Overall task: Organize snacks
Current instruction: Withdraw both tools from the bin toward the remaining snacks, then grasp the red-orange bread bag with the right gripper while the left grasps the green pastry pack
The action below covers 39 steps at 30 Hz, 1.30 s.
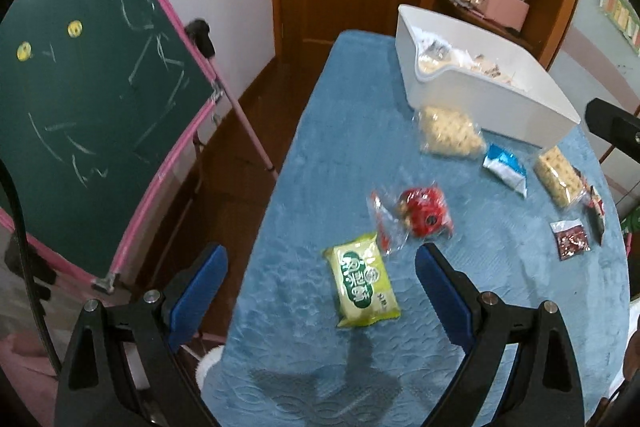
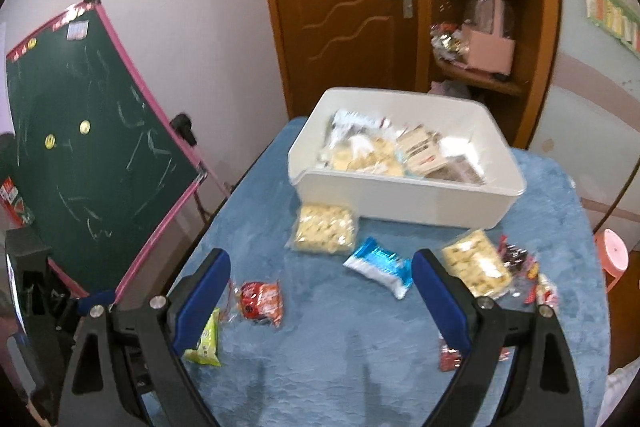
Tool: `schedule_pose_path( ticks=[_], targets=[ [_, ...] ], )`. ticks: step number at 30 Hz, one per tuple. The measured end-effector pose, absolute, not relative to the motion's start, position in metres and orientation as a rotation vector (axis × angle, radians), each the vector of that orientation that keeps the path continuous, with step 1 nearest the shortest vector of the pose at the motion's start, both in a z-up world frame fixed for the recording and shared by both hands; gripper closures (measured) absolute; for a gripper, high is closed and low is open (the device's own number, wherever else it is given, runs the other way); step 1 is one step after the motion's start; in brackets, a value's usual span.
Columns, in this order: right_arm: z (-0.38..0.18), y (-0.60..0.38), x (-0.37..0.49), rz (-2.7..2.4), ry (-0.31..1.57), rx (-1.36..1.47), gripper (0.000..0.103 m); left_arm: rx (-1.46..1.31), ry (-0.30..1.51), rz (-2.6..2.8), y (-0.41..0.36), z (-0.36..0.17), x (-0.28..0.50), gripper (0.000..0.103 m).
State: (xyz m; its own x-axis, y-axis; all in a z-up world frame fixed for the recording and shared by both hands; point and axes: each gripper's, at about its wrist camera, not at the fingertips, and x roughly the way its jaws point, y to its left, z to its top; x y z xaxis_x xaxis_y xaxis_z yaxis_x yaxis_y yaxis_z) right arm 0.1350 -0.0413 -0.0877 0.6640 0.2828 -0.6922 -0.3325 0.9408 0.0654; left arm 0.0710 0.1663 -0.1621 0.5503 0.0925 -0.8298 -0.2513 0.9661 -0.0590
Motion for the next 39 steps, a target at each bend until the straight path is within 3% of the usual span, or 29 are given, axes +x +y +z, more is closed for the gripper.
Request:
schedule_pose_path(
  ticks=[29, 31, 34, 35, 39],
  targets=[
    [-0.228, 0.037, 0.189, 0.462, 1.159, -0.143, 0.01, -0.281, 1.098, 0.163, 0.166, -0.23, 0.092, 0.008],
    [-0.229, 0.046, 0.187, 0.458, 1.146, -0.207, 0.015, -0.288, 1.113, 0.169, 0.166, -0.234, 0.096, 0.008],
    [-0.226, 0.048, 0.185, 0.488, 1.132, -0.208, 0.043, -0.267, 1.11, 0.191, 0.164, -0.237, 0.099, 0.008],
    [-0.223, 0.046, 0.185, 0.5, 1.139, -0.185, 0.048, -0.257, 1.112, 0.196, 0.163, -0.238, 0.1, 0.008],
    [-0.222, 0.031, 0.186, 0.485, 1.157, -0.12, 0.048, -0.203, 1.111, 0.223, 0.158, -0.239, 0.104, 0.016]
  ],
)
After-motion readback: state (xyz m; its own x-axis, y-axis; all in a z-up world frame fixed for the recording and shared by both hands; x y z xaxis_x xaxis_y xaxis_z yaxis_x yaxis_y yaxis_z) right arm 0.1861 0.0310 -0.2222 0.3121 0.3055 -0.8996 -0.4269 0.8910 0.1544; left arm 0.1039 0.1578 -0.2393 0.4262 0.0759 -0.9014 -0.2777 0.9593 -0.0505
